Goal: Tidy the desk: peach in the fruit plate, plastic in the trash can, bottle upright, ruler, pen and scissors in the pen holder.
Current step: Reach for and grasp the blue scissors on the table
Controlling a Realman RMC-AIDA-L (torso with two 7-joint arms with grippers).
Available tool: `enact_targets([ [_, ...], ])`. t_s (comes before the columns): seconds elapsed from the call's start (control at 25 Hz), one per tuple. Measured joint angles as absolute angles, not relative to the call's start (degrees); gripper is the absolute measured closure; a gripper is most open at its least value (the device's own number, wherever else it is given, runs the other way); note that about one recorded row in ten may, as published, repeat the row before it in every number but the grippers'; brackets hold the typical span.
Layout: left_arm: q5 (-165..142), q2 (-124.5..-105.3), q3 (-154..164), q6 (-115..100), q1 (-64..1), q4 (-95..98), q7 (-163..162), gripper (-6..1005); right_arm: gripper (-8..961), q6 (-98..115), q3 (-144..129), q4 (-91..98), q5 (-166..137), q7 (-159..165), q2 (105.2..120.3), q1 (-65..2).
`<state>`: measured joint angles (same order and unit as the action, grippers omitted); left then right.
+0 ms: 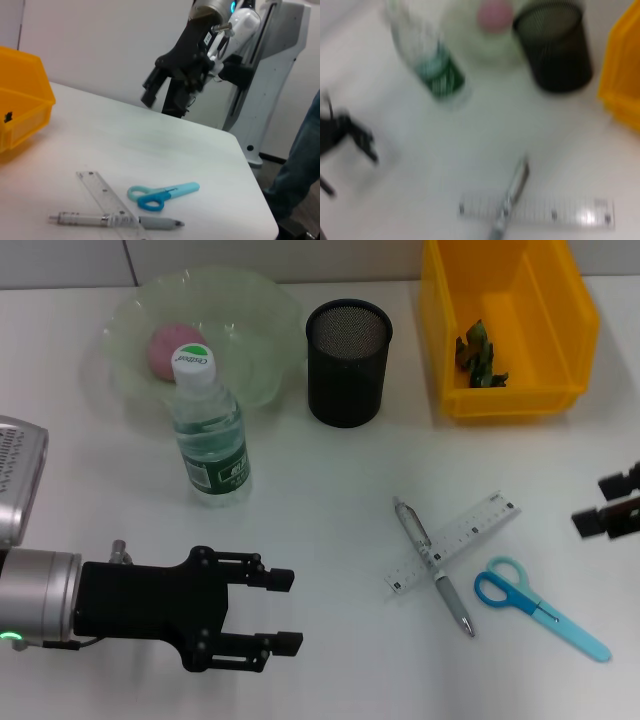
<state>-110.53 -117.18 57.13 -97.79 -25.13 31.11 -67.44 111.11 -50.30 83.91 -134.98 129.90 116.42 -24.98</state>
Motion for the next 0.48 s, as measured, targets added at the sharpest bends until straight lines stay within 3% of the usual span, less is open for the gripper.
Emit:
enact_targets([
  [0.08,-111.57,-117.13,56.83,-97.65,-25.52,31.12,-67.86,319,193,113.38,-56.90,88.91,-141.99,135.46,118.30,-26.91],
  [0.16,-111.68,-117.08,56.82,-97.62,-25.57,31.11,-68.05,319,193,114.26,-61.00,90.53,-144.88,138.39,119.13,-27.78],
  [0.48,-111.81,-116.77,56.73,-96.54,-25.39,31.12,-68.32,319,194,109.37,-76.86,87.23,-148.39,146.20,119.40,-28.22],
])
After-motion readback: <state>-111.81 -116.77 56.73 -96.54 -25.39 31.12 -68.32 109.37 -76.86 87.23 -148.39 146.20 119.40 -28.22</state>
